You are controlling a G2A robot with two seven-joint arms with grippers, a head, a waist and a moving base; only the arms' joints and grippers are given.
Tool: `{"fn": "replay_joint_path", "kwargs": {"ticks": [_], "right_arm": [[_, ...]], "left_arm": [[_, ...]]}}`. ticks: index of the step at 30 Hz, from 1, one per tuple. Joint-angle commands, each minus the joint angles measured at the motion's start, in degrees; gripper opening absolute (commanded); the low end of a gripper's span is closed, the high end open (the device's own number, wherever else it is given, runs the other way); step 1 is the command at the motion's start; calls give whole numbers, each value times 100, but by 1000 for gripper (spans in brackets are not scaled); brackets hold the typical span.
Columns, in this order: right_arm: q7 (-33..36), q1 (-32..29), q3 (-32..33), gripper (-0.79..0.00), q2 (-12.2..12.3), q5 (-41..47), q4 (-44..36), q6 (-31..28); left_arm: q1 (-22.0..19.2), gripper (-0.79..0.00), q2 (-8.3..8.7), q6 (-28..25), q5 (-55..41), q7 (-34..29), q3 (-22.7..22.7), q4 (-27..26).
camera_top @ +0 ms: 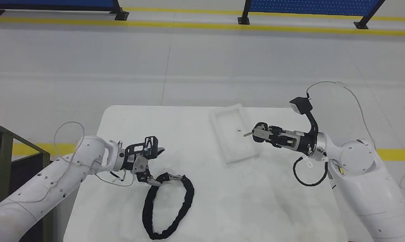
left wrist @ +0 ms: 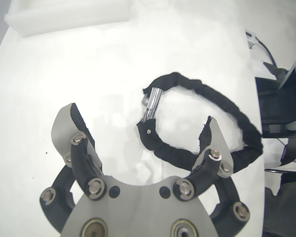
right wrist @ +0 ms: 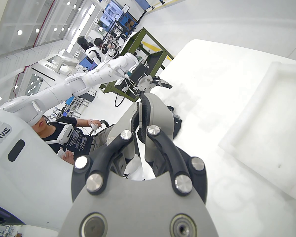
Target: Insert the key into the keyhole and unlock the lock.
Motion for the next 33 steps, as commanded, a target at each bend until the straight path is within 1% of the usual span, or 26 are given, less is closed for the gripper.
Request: {"fn": "replay_joint_path", "kwargs": {"ticks": [1,5,6,8,10,15,19,20,21,22,24,26,28,29,30,32,33], "right_arm": [[0,0,0,-785,0,0,0,0],[0,0,0,-785,0,0,0,0],[0,0,0,-785,0,0,0,0],[0,0,0,-785,0,0,0,0],[0,0,0,-785,0,0,0,0],[0,0,0,-785,0,0,0,0],[0,0,0,-785,0,0,0,0],[0,0,0,-785,0,0,0,0],[0,0,0,-785,0,0,0,0],[0,0,0,-785,0,0,0,0],[0,0,0,-785,0,0,0,0],[0,0,0,-785,0,0,0,0],[0,0,0,-785,0,0,0,0],[0,0,0,-785,0,0,0,0],[0,0,0,-785,0,0,0,0],[0,0,0,-785,0,0,0,0],[0,0,0,-785,0,0,0,0]], "left_arm": [[31,0,-56,66,644,465,1,106],[84,0,-169,386,1849,1608,75,219],[101,0,-206,483,2097,1897,108,318],[120,0,-309,622,2434,2245,170,561],[137,0,-439,694,2581,2500,210,770],[150,0,-772,839,2945,2864,283,1129],[197,0,-981,884,3237,3090,283,1276],[205,-58,-1024,861,3290,3131,283,1320],[212,-209,-1066,858,3342,3161,283,1359],[229,-382,-1106,800,3374,3198,283,1405],[247,-422,-1181,702,3424,3262,283,1496],[266,-542,-1249,690,3521,3275,283,1605],[283,-573,-1309,690,3575,3322,283,1724],[286,-600,-1337,708,3609,3326,283,1784],[292,-600,-1365,729,3636,3331,283,1831],[305,-711,-1416,762,3686,3371,283,1904],[306,-785,-1439,790,3724,3378,283,1938]]}}
